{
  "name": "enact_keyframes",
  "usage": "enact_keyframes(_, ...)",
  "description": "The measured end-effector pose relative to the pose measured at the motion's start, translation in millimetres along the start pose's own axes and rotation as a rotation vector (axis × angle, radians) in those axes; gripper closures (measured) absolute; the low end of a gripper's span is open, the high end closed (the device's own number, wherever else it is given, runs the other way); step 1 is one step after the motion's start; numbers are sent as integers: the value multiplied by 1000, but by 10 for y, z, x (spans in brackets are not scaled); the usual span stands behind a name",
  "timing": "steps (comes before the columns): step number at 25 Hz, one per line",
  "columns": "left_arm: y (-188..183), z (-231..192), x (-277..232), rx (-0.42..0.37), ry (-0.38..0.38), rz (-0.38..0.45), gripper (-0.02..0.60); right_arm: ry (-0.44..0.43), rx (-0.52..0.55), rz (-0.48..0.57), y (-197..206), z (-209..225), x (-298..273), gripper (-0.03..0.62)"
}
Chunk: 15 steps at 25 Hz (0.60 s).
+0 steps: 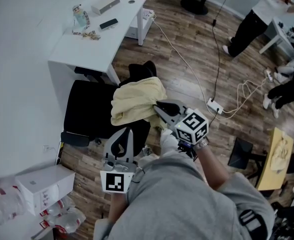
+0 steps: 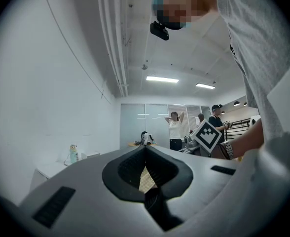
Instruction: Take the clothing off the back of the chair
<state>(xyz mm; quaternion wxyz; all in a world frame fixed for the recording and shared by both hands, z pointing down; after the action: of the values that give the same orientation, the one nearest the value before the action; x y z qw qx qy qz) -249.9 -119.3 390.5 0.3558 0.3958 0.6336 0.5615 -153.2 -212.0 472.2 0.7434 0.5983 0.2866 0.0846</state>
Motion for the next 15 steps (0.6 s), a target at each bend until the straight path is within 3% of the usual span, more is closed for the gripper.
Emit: enact_keyframes(15,-94,89,124,-11,28,37,546,36,20,84,-290,-131,184,536)
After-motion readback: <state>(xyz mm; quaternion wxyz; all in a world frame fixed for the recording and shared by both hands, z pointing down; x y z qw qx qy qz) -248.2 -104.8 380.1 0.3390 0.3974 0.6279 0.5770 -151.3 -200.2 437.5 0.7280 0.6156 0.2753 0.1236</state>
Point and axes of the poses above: the fingertips, and each gripper's own axes: x backward along the fingers, z to its right, y out of its underside, the point moved 1 cm from there along x, backward along the fingers, and after that the axes turned 7 degrees about x, right-handed, at the moved point
